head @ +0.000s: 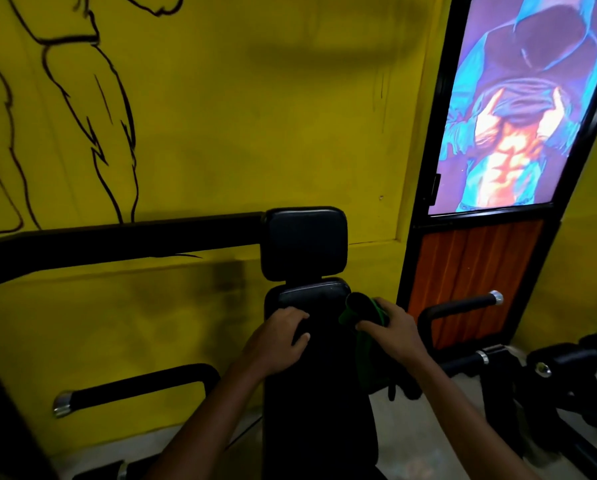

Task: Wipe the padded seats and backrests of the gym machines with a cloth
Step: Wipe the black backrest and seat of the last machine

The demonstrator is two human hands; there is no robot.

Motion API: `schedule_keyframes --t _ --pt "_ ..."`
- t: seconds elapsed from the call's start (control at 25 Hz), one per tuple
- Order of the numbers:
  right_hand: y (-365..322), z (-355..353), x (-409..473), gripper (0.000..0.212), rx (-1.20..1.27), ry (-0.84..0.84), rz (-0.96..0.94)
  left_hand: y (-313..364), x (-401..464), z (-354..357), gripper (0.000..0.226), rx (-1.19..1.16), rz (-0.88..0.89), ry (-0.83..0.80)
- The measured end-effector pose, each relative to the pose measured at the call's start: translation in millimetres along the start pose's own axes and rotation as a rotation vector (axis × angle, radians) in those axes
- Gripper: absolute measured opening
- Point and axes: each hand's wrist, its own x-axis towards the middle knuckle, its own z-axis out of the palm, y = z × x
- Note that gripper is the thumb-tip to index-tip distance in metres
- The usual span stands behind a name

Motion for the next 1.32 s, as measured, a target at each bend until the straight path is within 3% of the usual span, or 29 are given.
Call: schedule_keyframes --t 0.48,0.88,1.2,1.32 --pt "-14.5 3.8 41.3 0.030 -0.030 0.020 -0.042 -20.8 30.4 -29.5 0.045 0.053 0.004 0.062" --pt "-46.9 22.8 190.0 0.048 -0.146 0.176 -0.171 -77.6 145.8 -53.3 0.045 0.141 0.027 0.218" --pt "-57.3 19.7 301.5 0.047 -0.255 0.352 -0.295 -124.2 222.0 -48.3 0.057 0.284 0.059 0.267" --pt "-60.0 32.7 332.0 0.052 -0.452 0.358 -0.304 -136.6 229.7 -35.4 0.059 0.382 0.077 0.273"
